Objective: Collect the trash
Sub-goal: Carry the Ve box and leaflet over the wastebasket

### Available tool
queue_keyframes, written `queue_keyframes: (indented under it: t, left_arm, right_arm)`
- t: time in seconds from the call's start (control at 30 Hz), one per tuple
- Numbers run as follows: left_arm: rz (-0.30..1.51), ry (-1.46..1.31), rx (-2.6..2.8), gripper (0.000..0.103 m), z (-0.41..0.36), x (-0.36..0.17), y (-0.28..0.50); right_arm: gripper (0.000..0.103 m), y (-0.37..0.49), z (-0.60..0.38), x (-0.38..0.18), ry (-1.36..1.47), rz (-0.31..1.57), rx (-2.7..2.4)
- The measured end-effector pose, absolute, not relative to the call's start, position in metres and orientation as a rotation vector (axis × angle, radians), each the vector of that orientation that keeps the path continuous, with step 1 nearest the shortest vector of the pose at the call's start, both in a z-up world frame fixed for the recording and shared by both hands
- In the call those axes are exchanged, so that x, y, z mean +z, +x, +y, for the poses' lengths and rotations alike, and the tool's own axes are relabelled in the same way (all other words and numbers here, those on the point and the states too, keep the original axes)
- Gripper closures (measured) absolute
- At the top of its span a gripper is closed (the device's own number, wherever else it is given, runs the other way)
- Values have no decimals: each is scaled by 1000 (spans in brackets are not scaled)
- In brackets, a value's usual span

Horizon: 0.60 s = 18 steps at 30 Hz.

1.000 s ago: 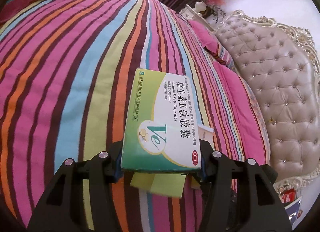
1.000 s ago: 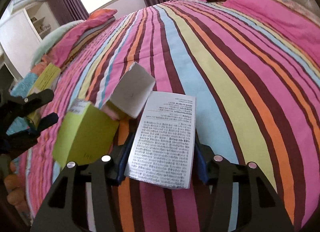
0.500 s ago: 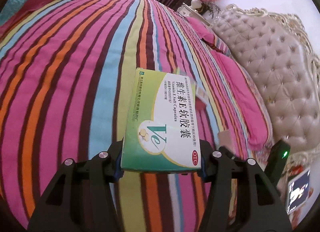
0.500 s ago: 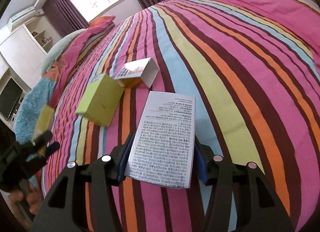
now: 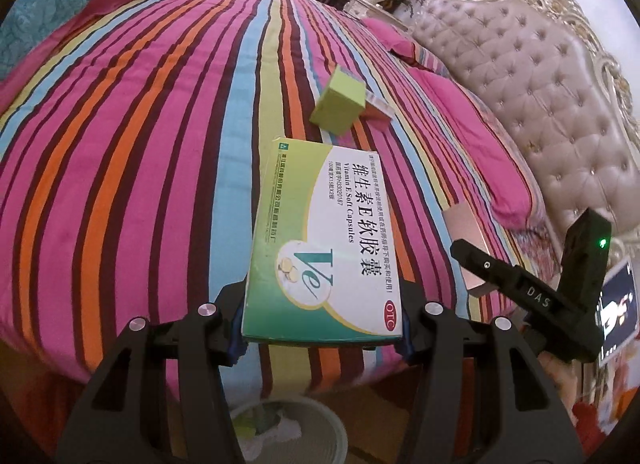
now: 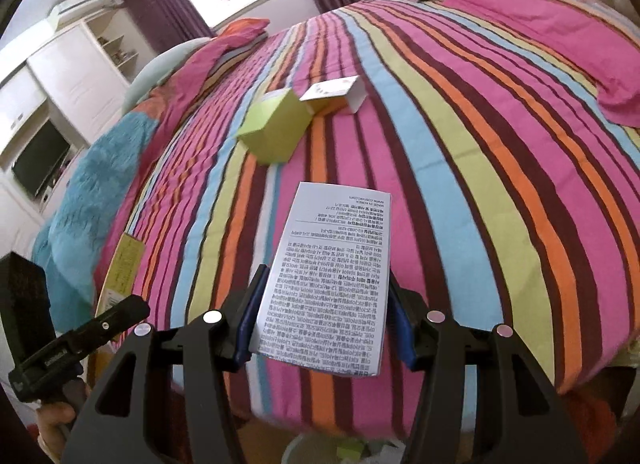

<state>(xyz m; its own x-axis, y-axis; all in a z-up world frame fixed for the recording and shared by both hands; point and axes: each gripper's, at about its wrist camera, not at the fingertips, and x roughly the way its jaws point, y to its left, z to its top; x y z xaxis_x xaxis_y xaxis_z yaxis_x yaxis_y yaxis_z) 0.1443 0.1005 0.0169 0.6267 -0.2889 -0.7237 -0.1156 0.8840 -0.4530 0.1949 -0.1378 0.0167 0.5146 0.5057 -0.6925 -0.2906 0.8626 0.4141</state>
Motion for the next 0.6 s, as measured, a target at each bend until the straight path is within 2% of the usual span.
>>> queue_keyframes:
  t: [0.33,0.6]
  left_arm:
    - [918,-419,-151,49,76,19,89]
    - [970,-347,-166,49,61,7,48]
  right_arm:
    - [51,137,-138,30,200,896,507]
    - [51,96,-138,18,180,955,504]
